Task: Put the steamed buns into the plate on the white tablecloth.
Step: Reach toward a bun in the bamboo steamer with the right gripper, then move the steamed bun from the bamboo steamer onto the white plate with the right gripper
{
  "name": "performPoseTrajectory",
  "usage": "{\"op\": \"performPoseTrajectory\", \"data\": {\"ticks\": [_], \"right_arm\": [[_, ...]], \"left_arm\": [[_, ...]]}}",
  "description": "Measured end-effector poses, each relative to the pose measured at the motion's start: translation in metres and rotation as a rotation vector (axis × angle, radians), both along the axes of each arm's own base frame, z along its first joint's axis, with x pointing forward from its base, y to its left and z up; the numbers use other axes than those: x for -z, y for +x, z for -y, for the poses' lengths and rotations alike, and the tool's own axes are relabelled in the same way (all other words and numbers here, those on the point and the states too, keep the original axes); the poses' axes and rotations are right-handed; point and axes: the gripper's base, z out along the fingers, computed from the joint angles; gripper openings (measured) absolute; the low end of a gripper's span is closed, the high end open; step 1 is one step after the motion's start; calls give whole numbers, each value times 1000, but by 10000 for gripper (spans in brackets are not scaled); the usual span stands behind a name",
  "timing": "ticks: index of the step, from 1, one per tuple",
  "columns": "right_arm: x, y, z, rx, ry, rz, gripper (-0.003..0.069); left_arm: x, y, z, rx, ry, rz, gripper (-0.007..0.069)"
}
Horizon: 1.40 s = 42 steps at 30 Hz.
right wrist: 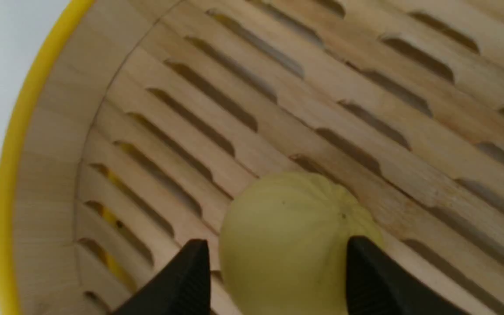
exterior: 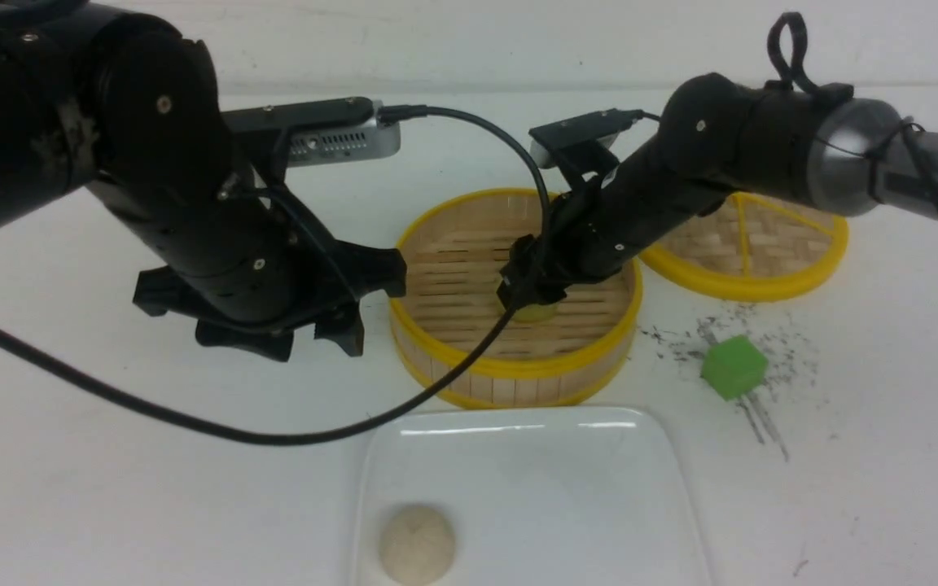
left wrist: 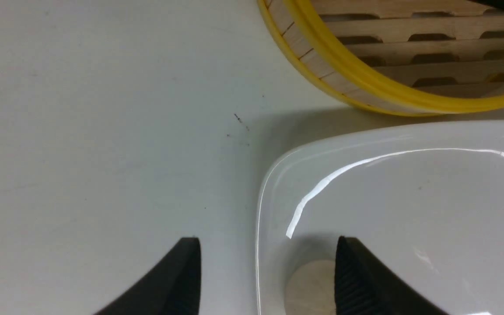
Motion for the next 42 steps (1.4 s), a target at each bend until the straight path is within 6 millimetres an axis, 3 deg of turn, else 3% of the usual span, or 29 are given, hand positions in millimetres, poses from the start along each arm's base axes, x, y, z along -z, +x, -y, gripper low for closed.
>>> {"op": "performPoseTrajectory", "data": {"ticks": [4,10,12,16,19,21,23,27,29,34,35,36,39,42], "right_arm": [[14,3,-1,2,-14,-20,364],[-5,-5,2,-39,-29,-22,48],[-23,-13,5,-68,-40,-16,13],[-81,-45,17,-151,-53,-28,8],[-132,-84,32,-176,-39,-63,10],[-147,-110,41,-165,-28,-113,12],[-142,-131,47,-144,-20,-188,14],[-96,-166,49,-134,-67,-316,21],[-68,-179,38,-137,-81,-310,30],[-29,-190,14,-143,-93,-248,80],[-18,-190,5,-146,-97,-219,126],[-17,-190,4,-147,-97,-216,132],[-3,-188,-8,-151,-108,-177,243],[-2,-187,-8,-145,-116,-195,344]], "left_arm": [[0,0,0,0,0,0,426],[0,0,0,0,0,-1,426],[0,0,0,0,1,-2,426],[0,0,0,-4,0,-3,426],[0,0,0,-14,-6,-2,426],[0,0,0,-19,-10,0,426],[0,1,0,-20,-12,2,426],[-1,1,1,-20,-16,10,426],[-1,2,1,-22,-22,19,426],[-1,2,1,-24,-26,25,426],[-1,2,1,-24,-26,25,426],[-1,2,1,-24,-26,25,426],[-1,2,1,-24,-26,25,426],[-1,3,1,-22,-21,28,426]]}}
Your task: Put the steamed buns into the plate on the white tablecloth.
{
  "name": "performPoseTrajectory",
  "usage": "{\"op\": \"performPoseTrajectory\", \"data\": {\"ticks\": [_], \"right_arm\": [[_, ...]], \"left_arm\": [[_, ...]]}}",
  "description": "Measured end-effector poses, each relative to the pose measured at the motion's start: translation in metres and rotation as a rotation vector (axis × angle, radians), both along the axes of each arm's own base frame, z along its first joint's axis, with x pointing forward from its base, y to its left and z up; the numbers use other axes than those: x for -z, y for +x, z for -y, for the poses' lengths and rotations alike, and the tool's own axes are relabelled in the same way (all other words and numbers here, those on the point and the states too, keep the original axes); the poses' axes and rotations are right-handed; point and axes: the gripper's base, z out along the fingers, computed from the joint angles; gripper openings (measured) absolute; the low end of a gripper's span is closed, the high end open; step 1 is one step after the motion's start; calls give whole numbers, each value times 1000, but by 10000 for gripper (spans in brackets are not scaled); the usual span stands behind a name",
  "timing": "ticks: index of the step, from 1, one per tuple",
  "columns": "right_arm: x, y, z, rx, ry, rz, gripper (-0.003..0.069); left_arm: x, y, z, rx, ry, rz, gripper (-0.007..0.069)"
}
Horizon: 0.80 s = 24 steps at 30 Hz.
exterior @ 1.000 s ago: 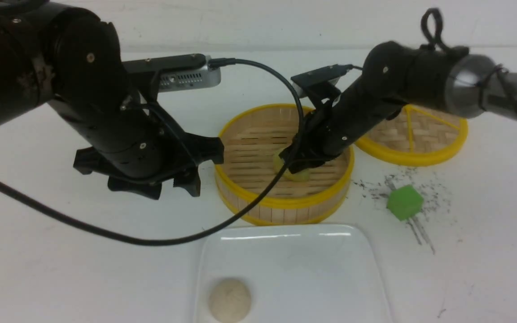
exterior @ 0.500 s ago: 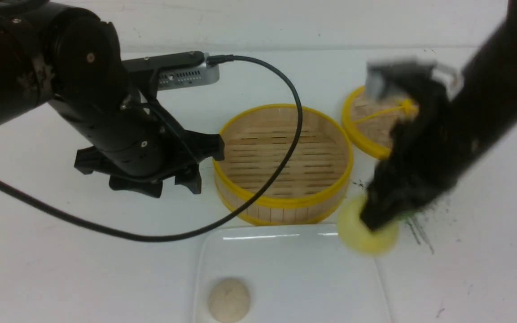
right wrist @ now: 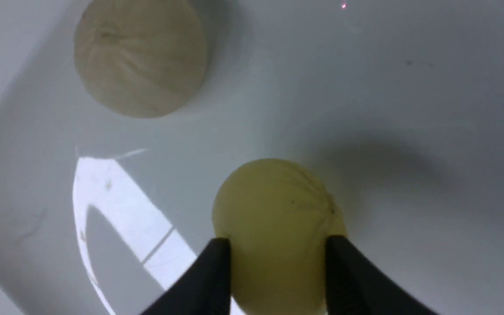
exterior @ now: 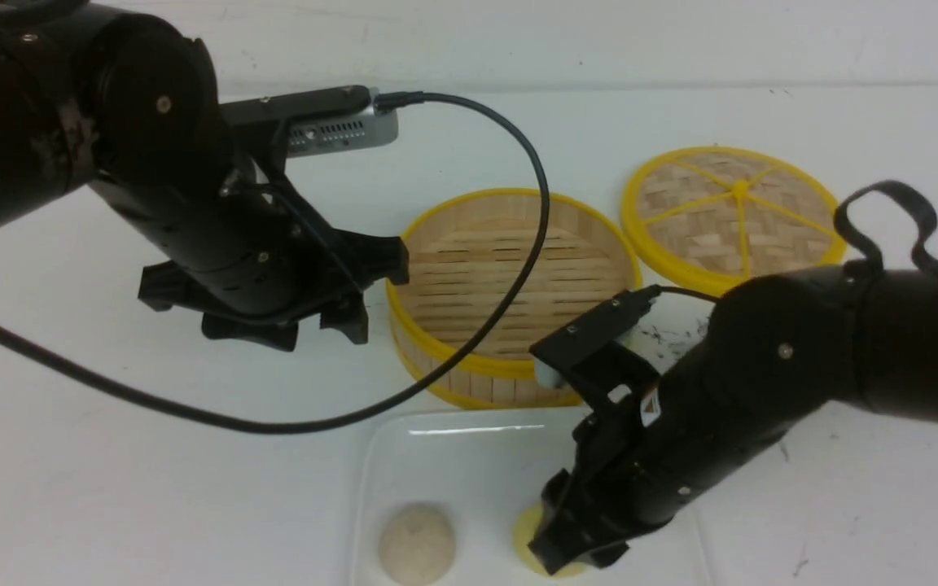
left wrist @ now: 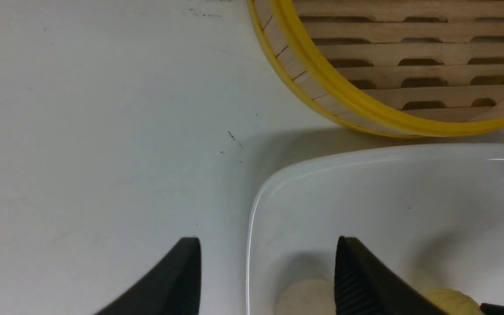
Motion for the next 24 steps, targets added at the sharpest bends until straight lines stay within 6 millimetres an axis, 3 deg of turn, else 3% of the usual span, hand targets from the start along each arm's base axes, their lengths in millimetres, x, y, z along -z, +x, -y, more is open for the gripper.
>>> {"op": "performPoseTrajectory", "data": {"ticks": [5,8,11,13,17,18,21,23,24], "right_arm": [[-21,-4,0,-60,-34,-60,388],[-60,-10,6,-129,-56,-44,372],[-83,-15,15,-154,-98,0,332],[-104,-23,34,-136,-183,42,236],[-126,-31,62,-38,-268,128,78],[-137,-38,78,22,-276,185,10],[-148,-58,109,100,-271,251,-15],[-149,-83,136,156,-255,281,-15],[-148,-86,138,161,-252,281,-15]], "left_arm": [[0,0,0,0,0,0,426],[0,0,0,0,0,0,426],[0,0,0,0,0,1,426],[0,0,0,1,4,3,426],[0,0,0,1,4,3,414],[0,0,0,0,0,1,395],[0,0,0,1,4,3,351],[0,0,-1,2,10,6,308],[0,1,-1,2,12,8,298]]}}
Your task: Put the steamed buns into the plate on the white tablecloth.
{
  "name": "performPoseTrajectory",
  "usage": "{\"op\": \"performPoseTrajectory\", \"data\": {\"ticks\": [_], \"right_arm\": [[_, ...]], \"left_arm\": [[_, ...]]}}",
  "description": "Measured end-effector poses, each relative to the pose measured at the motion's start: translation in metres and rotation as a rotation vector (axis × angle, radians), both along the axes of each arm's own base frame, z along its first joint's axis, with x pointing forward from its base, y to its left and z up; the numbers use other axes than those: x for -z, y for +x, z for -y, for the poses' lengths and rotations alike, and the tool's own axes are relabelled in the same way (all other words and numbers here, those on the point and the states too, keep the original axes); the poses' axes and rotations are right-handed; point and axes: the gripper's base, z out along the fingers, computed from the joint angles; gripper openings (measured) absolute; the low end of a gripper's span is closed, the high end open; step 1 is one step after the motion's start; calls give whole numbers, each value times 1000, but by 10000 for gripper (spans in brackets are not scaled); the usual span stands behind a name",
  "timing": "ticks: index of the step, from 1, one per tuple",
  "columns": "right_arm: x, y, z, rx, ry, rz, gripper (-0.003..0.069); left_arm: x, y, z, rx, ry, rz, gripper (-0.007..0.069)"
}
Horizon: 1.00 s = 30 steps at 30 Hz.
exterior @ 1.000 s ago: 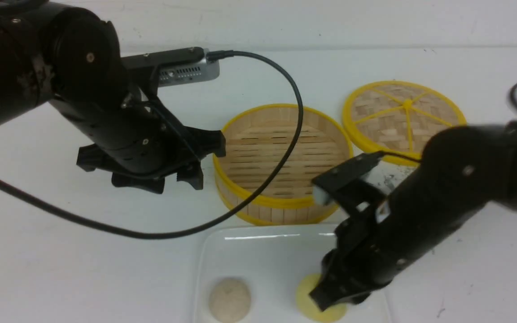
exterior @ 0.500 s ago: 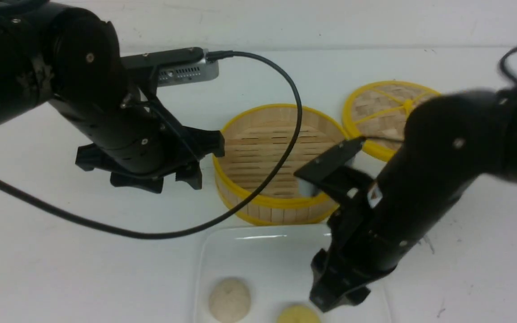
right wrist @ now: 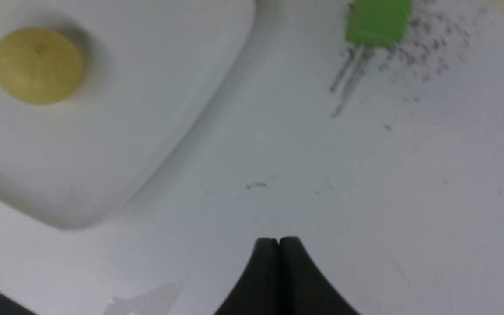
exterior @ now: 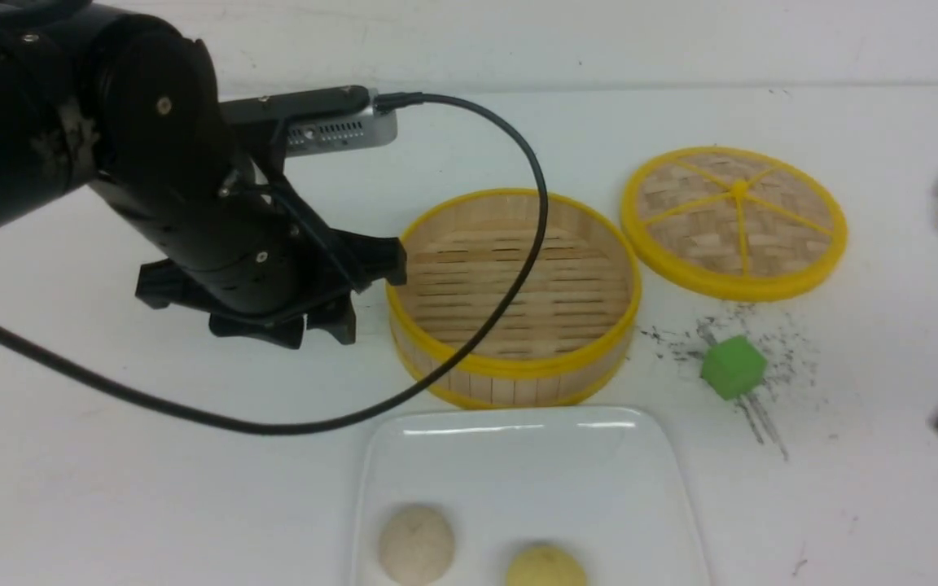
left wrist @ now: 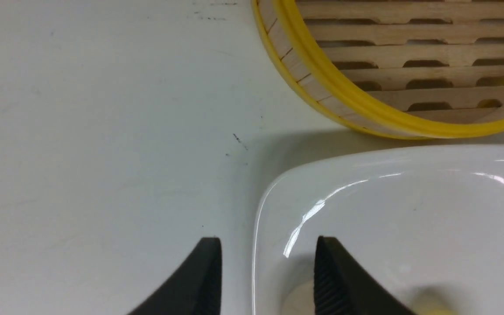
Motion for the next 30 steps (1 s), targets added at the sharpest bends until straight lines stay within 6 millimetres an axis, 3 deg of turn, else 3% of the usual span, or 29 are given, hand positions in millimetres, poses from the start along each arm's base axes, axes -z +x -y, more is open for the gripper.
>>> {"op": "performPoseTrajectory", "data": {"ticks": [1,4,9,14,30], "right_arm": [[4,-21,18,21,24,26,-15],[19,-55,40,22,138,127,-15],[47,-85,54,-21,477,458,-15],[56,-92,59,-38,630,656,-15],[58,-90,58,-38,650,677,-8]], "left_arm": [[0,0,0,1,5,3,267],[0,1,-2,5,27,14,188],[0,2,-3,7,36,21,88],[0,1,-4,10,58,19,41],[1,0,-7,12,89,4,37]]}}
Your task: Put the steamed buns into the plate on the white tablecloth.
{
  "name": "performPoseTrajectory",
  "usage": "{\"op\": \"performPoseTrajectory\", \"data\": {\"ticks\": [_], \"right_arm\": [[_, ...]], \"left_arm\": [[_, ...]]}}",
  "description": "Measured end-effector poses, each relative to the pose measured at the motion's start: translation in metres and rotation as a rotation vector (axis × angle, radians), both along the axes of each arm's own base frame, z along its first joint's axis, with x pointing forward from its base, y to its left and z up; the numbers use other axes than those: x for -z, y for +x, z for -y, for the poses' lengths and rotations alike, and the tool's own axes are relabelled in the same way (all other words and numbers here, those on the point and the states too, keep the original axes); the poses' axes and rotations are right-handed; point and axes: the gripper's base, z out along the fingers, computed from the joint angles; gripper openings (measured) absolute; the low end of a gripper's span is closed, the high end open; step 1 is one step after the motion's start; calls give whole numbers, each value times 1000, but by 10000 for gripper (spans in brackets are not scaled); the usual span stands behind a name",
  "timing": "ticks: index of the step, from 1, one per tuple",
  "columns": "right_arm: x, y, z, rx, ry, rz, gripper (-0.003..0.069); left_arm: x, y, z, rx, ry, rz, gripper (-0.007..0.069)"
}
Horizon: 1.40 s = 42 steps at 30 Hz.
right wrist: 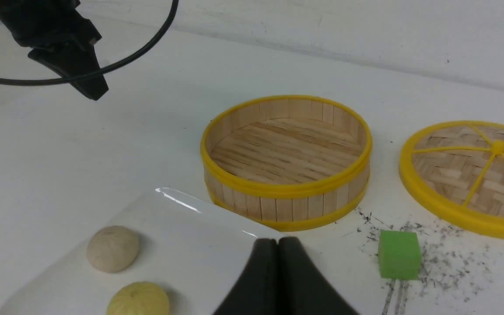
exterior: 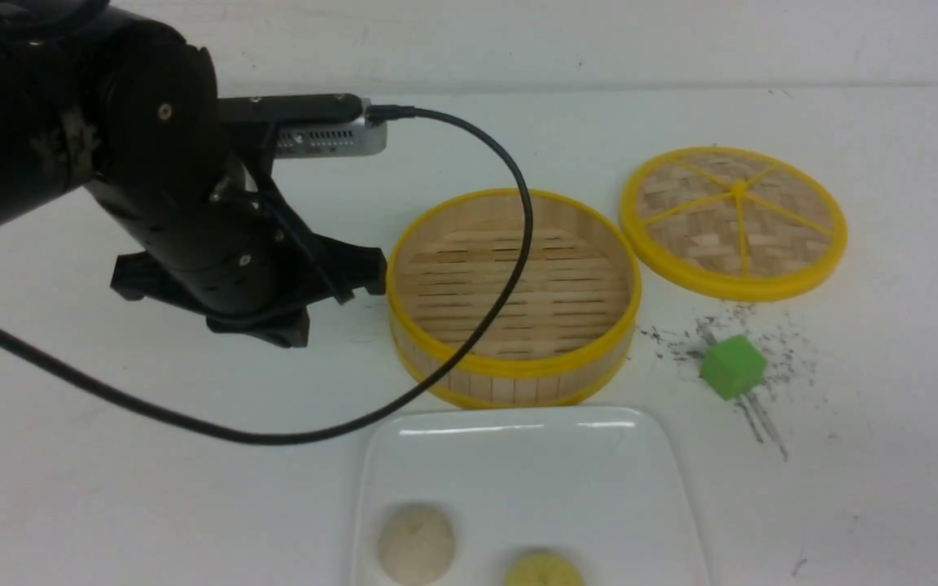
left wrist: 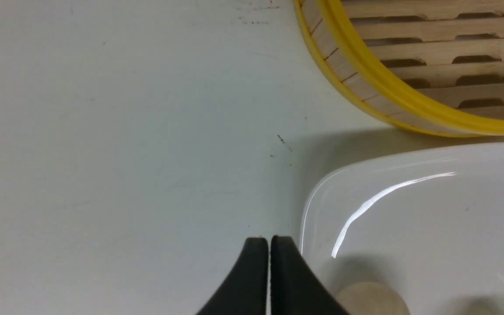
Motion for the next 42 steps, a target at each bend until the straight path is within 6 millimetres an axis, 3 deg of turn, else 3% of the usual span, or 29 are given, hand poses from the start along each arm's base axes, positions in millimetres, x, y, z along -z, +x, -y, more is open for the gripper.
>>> {"op": "performPoseTrajectory", "data": {"ticks": [8,13,22,26,28,34,35,36,38,39,42], "right_arm": [[0,0,0,1,0,1,-6],[15,-4,4,12,3,6,-4],[97,-2,24,358,-61,-62,1],[122,0,28,445,-91,-135,4],[122,1,29,465,-85,-125,5],[122,2,30,487,-83,-117,13],[122,2,30,487,-83,-117,13],[122,2,30,487,-83,-117,15],[122,2,30,488,-83,-117,16],[122,2,30,492,-85,-116,18],[122,2,31,505,-96,-112,18]], "left_arm": [[1,-1,-1,-2,8,-15,44],[1,-1,-2,0,25,-12,48],[-1,1,-4,7,45,17,34],[-14,-3,-5,16,15,81,17],[-26,-8,-8,24,4,118,15],[-82,-55,-37,22,-17,249,15],[-83,-57,-38,21,-16,250,15],[-94,-76,-51,11,2,258,15],[-99,-86,-58,6,15,259,16],[-108,-103,-69,1,37,270,17],[-122,-128,-86,-6,44,342,17]]}}
